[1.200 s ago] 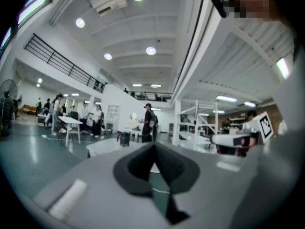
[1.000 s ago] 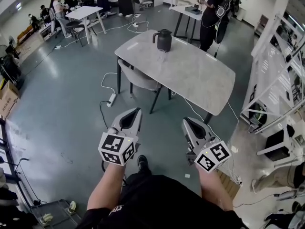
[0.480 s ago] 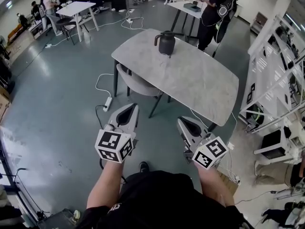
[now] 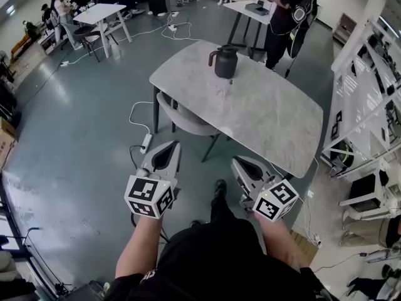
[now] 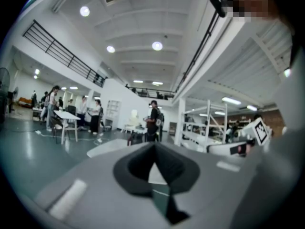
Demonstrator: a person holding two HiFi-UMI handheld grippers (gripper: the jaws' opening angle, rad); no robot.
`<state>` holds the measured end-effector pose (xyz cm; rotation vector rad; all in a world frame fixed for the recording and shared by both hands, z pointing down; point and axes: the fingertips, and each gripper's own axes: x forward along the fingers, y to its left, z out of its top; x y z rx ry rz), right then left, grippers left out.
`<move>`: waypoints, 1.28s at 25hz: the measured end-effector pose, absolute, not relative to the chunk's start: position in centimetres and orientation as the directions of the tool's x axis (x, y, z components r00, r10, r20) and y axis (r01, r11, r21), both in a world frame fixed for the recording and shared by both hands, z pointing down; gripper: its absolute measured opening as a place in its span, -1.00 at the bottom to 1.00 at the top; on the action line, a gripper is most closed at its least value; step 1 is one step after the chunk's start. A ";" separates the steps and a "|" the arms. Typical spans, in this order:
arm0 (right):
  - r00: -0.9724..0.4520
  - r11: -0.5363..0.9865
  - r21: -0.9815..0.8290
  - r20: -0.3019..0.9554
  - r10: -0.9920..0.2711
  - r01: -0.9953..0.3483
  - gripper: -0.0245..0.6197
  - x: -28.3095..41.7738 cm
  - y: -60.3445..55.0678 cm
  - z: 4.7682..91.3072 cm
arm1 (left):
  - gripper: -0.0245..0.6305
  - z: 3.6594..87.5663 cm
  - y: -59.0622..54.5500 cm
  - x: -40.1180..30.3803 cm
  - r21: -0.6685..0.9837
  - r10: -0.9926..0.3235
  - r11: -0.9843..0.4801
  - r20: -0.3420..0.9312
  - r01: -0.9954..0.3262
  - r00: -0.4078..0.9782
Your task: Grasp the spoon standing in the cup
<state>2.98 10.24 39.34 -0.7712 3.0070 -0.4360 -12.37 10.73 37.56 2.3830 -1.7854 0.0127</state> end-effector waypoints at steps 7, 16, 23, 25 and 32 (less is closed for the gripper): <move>-0.903 0.855 -0.306 0.036 -0.429 -0.419 -0.94 0.3 1.0 40.6 | -0.90 37.4 1.8 -13.3 0.088 -0.952 -0.273 0.119 -0.958 0.282; -0.915 0.865 -0.320 0.020 -0.402 -0.387 -0.94 0.0 -13.9 39.5 | -0.90 36.2 -13.2 -12.0 0.100 -0.944 -0.290 0.134 -0.952 0.302; -0.920 0.863 -0.327 0.058 -0.388 -0.385 -0.94 0.4 -21.7 40.4 | -0.90 37.1 -20.9 -9.1 0.111 -0.924 -0.329 0.167 -0.938 0.344; -0.921 0.862 -0.331 0.064 -0.384 -0.383 -0.94 -0.1 -22.9 40.8 | -0.90 37.5 -22.2 -9.5 0.114 -0.922 -0.329 0.174 -0.938 0.345; -0.894 0.831 -0.333 0.114 -0.433 -0.445 -0.93 -1.6 -26.9 41.9 | -0.90 38.7 -26.4 -12.7 0.140 -0.918 -0.328 0.188 -0.934 0.350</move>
